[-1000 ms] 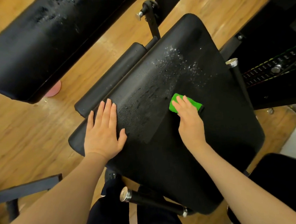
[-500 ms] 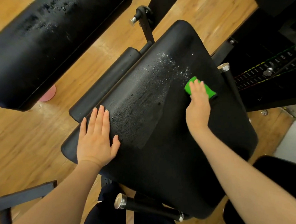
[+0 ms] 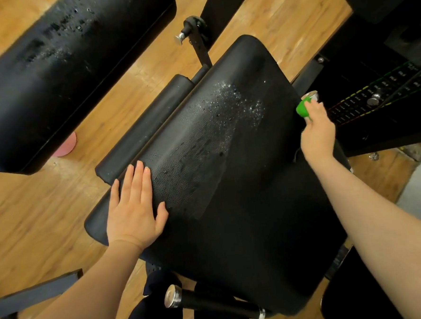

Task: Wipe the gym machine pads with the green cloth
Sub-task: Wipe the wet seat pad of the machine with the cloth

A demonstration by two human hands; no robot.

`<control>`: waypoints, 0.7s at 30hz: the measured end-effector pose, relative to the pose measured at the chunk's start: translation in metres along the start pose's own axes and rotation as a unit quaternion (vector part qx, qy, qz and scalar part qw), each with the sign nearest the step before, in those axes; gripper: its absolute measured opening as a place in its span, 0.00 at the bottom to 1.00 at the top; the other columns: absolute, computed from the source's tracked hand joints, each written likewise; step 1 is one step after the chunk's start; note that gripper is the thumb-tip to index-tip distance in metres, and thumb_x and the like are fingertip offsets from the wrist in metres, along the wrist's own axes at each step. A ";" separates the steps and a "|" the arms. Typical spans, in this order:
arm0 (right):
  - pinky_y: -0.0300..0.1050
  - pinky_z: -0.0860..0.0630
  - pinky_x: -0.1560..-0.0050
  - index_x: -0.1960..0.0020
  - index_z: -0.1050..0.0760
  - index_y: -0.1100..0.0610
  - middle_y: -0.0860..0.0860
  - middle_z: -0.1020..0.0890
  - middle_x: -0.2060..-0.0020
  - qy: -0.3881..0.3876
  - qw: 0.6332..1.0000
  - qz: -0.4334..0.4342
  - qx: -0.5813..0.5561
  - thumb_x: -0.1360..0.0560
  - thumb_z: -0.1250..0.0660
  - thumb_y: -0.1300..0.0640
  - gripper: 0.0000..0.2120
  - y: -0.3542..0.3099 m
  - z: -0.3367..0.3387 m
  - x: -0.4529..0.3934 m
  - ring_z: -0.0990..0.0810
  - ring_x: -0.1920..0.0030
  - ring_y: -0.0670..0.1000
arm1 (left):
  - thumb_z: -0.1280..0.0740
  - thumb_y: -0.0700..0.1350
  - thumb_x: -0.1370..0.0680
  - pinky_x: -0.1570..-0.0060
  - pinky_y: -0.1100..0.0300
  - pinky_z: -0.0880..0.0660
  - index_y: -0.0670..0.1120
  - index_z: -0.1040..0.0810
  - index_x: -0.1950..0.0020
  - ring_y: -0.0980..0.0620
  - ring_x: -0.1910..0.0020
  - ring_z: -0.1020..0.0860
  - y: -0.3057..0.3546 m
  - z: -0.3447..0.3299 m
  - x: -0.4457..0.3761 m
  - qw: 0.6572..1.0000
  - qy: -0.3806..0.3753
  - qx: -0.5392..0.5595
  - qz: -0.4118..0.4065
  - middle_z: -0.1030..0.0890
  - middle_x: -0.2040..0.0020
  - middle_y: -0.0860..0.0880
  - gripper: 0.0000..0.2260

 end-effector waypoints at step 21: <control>0.37 0.48 0.31 0.29 0.34 0.60 0.56 0.35 0.28 0.005 0.999 0.043 0.009 0.25 0.48 0.72 0.25 -0.059 -0.042 0.027 0.40 0.27 0.55 | 0.47 0.55 0.26 0.30 0.45 0.46 0.34 0.37 0.27 0.39 0.27 0.40 0.000 0.002 0.000 1.000 0.009 -0.002 -0.002 0.35 0.27 0.35 0.33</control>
Point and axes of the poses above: each hand's wrist, its own x-axis away from the middle knuckle, its own z-axis out of the back of the hand, y = z × x, the point moved 4 cm from there along -x, towards the middle knuckle
